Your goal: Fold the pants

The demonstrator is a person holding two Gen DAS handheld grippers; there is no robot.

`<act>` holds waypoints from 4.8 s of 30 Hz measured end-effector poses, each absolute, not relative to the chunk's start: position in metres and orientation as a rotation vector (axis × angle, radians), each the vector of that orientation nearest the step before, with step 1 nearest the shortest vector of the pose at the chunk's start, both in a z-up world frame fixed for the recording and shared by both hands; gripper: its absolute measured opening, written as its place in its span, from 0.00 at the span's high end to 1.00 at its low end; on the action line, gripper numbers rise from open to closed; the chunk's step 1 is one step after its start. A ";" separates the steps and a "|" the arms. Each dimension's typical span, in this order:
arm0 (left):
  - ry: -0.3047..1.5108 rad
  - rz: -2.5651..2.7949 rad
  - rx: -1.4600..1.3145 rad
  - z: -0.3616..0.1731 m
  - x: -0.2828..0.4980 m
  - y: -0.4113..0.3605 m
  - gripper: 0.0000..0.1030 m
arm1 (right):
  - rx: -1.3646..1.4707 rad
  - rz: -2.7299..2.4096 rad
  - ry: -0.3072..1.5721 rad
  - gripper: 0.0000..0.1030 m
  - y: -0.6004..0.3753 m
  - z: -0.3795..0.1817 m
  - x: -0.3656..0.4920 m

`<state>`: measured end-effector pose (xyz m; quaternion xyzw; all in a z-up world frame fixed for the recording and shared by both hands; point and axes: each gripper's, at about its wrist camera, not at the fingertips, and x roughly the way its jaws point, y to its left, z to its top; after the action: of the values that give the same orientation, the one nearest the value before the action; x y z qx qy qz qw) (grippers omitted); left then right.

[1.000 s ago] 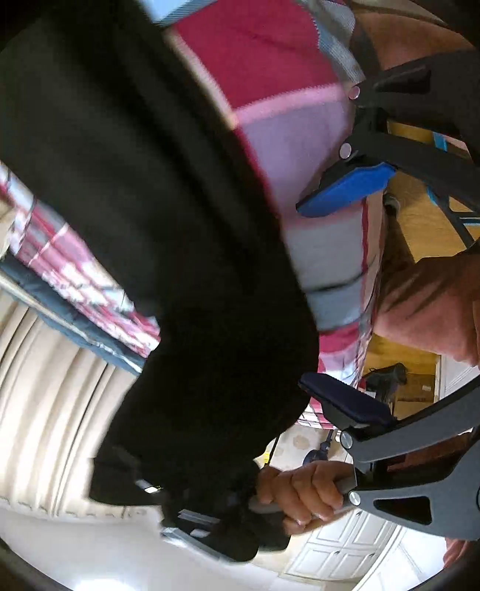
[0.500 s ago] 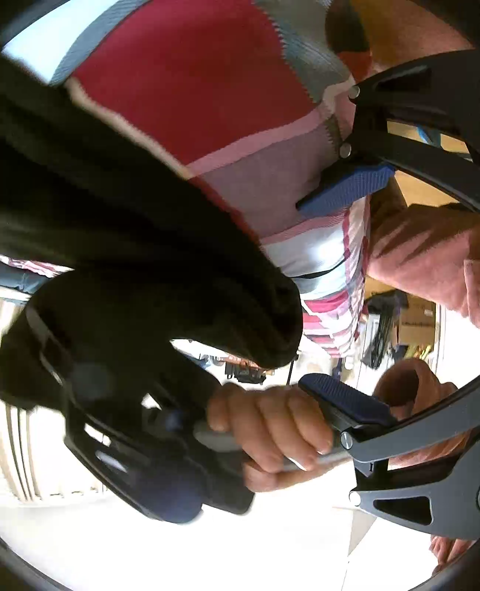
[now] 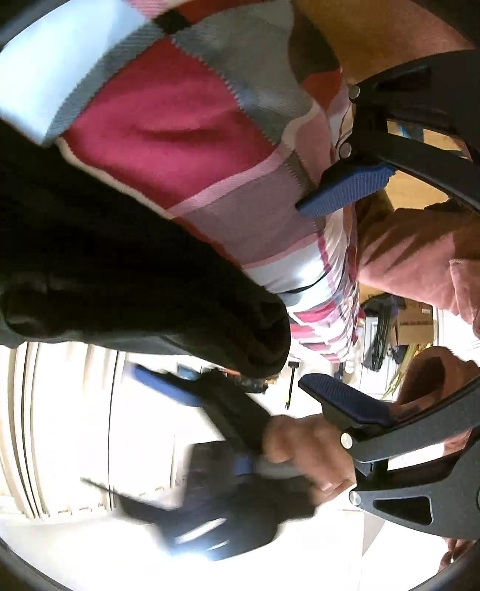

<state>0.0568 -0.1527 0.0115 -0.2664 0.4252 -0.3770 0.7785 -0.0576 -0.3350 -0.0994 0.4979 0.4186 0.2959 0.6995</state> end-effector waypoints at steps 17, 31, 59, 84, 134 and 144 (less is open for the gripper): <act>0.832 -0.679 -0.980 -0.078 0.050 0.017 0.21 | 0.735 0.362 0.766 0.15 -0.397 0.012 -0.008; 0.803 -0.713 -1.009 -0.083 0.050 0.019 0.21 | 0.638 0.415 1.011 0.84 -0.379 -0.021 0.065; 0.879 -0.740 -1.111 -0.081 0.047 0.001 0.17 | 0.907 0.318 0.837 0.89 -0.518 -0.044 0.030; 0.999 -0.732 -1.039 -0.079 0.061 -0.032 0.17 | 0.905 0.398 0.919 0.17 -0.485 -0.039 0.026; 1.016 -0.482 -0.590 -0.054 0.068 -0.049 0.57 | 0.732 0.384 0.960 0.55 -0.433 -0.036 0.045; 0.975 -0.406 -0.627 -0.051 0.061 -0.002 0.57 | 0.686 0.467 1.003 0.55 -0.377 -0.033 0.070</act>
<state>0.0608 -0.0016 -0.0508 -0.2940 0.4575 -0.1903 0.8173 0.0698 -0.3771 -0.0330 0.3191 0.4670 0.2176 0.7955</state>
